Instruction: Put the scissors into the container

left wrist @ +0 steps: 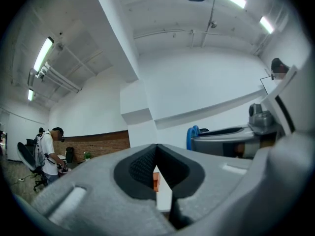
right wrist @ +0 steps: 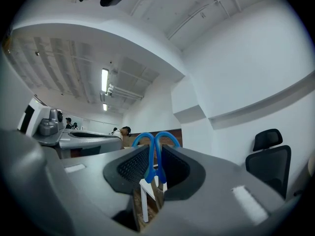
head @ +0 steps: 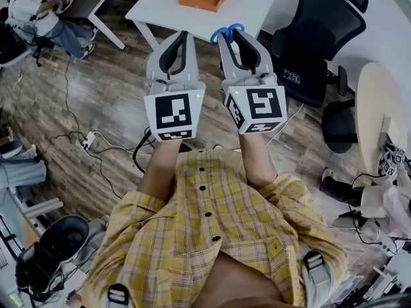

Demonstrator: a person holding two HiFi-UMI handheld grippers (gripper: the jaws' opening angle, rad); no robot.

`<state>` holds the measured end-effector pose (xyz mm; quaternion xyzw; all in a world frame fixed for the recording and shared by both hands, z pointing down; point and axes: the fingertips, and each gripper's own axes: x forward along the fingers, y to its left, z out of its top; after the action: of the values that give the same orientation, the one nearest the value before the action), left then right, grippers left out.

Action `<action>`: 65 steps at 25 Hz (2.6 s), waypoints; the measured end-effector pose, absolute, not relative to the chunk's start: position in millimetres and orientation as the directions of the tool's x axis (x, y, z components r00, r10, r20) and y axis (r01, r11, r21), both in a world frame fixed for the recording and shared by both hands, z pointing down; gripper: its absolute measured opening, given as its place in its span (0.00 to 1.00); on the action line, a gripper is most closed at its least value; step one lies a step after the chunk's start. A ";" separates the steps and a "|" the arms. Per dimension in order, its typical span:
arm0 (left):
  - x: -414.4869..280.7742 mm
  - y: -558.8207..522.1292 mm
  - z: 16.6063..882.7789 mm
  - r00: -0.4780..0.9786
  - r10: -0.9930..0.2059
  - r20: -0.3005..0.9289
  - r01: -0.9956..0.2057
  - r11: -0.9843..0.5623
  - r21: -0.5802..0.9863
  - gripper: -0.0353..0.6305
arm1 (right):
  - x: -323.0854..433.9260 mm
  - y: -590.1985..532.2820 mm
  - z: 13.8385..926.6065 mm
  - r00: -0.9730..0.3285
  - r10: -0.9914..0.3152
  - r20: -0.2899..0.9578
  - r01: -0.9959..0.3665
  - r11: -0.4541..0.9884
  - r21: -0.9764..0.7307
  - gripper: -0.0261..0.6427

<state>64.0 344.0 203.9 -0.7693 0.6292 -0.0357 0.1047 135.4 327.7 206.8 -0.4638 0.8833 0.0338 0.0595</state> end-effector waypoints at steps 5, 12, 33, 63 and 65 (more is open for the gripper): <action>74.8 353.6 208.5 0.158 -0.985 -0.064 -0.966 -0.141 -0.218 0.05 | 146.9 332.3 209.7 -0.592 -0.794 -0.142 -0.800 0.599 -0.016 0.17; 79.9 355.1 214.4 0.143 -0.989 -0.046 -0.970 -0.131 -0.205 0.05 | 149.0 332.7 214.9 -0.618 -0.776 -0.127 -0.780 0.625 -0.023 0.17; 55.1 276.4 242.9 0.154 -0.988 -0.015 -0.973 -0.149 -0.175 0.05 | 123.8 261.7 244.1 -0.612 -0.787 -0.074 -0.788 0.615 -0.024 0.17; -80.1 14.8 243.5 0.300 -0.954 0.017 -0.943 -0.300 -0.146 0.05 | -1.7 7.5 246.2 -0.484 -0.875 -0.008 -0.875 0.484 -0.024 0.17; -82.6 5.3 245.0 0.314 -0.949 0.014 -0.939 -0.313 -0.140 0.05 | -4.7 -0.5 247.5 -0.475 -0.880 -0.004 -0.880 0.475 -0.018 0.17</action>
<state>-82.6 5.3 245.0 -0.8089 0.5838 -0.0465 0.0528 -4.7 -0.5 247.5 -0.5121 0.8589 -0.0069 0.0064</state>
